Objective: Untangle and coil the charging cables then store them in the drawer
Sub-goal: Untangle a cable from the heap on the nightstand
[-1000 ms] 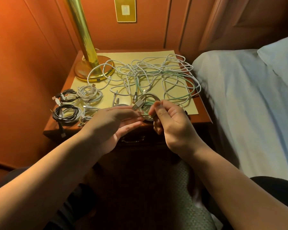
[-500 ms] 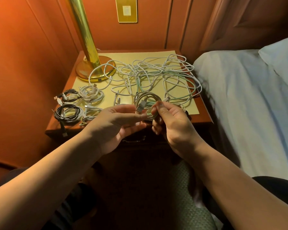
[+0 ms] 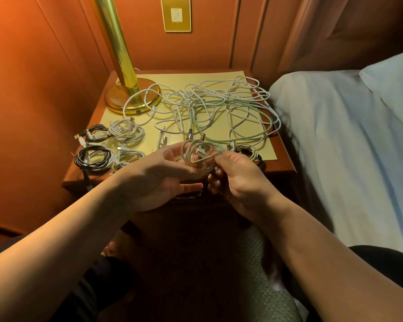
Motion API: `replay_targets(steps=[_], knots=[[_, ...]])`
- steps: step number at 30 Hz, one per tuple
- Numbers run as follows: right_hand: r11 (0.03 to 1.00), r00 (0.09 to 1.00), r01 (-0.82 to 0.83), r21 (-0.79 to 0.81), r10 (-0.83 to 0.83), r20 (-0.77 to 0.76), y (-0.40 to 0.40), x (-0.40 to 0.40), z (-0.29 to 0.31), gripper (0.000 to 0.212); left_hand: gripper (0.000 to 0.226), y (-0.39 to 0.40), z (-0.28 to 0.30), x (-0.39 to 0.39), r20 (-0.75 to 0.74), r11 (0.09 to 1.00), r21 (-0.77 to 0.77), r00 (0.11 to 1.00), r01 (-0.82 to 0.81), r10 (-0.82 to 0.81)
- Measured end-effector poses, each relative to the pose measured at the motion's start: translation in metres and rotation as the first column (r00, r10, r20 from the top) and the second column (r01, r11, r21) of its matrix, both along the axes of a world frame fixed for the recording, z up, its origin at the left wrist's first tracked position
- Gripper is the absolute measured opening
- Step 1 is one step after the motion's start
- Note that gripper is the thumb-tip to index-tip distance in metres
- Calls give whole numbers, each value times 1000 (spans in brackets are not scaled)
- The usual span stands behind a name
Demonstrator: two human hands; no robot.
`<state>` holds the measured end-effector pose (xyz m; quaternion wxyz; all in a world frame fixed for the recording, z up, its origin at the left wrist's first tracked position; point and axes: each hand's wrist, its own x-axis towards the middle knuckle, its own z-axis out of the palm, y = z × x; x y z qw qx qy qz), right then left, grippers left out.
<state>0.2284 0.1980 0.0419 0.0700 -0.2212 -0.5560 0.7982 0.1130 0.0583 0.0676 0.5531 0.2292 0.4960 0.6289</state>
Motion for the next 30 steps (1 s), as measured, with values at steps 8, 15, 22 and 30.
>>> replay_targets(steps=[8,15,22,30], knots=[[958,995,58,-282,-79,-64,-4,-5,2,38,32,4,-4,-5,-30,983,126,990,-136,141],[959,994,21,-284,-51,-98,-3,-3,2,37,38,1,-2,-6,-73,977,169,987,-128,142],[975,995,-17,-222,-5,-95,-10,-8,0,35,23,3,-3,5,-96,914,108,911,-391,401],[956,964,-226,-186,192,-185,-14,-15,5,31,23,-6,12,-3,-16,905,48,906,-422,423]])
